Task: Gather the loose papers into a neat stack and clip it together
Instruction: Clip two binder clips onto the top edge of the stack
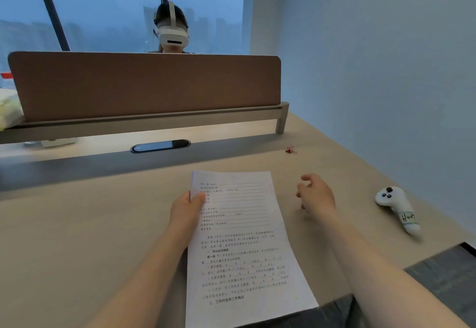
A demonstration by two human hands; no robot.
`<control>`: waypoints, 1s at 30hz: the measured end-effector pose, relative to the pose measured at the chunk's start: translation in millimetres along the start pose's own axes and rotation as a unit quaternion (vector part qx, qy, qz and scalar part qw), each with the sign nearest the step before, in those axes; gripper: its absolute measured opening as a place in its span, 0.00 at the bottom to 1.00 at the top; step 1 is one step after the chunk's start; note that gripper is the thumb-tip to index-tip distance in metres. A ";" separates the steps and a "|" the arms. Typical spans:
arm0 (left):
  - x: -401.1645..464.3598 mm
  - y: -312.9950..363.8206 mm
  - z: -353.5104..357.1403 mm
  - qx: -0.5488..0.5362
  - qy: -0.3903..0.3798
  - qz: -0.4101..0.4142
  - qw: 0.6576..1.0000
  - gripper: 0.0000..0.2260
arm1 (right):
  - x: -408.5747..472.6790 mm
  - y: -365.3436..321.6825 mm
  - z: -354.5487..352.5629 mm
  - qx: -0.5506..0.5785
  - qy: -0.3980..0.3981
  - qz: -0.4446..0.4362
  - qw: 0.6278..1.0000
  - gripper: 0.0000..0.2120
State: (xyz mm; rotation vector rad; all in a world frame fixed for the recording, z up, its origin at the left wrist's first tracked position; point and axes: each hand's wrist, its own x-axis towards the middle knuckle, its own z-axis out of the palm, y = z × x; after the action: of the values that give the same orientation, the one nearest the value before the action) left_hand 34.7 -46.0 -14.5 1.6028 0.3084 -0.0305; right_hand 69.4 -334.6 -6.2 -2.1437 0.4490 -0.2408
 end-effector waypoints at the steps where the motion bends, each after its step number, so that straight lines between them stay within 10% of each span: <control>1: 1.4 0.1 4.3 0.001 -0.002 -0.002 1.000 0.08 | 7.2 3.7 -6.2 -0.020 0.023 -0.003 1.000 0.17; 12: 18.5 -2.3 43.1 0.006 -0.024 0.000 1.000 0.08 | 57.9 29.2 -25.8 -0.229 0.003 0.010 0.973 0.24; 30: 25.6 -9.2 50.7 0.006 -0.030 0.009 0.999 0.08 | 76.2 28.3 -16.4 -0.249 -0.003 -0.014 0.968 0.11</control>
State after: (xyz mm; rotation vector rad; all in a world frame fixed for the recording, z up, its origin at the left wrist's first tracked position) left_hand 65.9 -91.1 -31.9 1.6138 0.2477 -0.0664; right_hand 127.2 -392.6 -19.7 -2.6420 0.5152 -0.1465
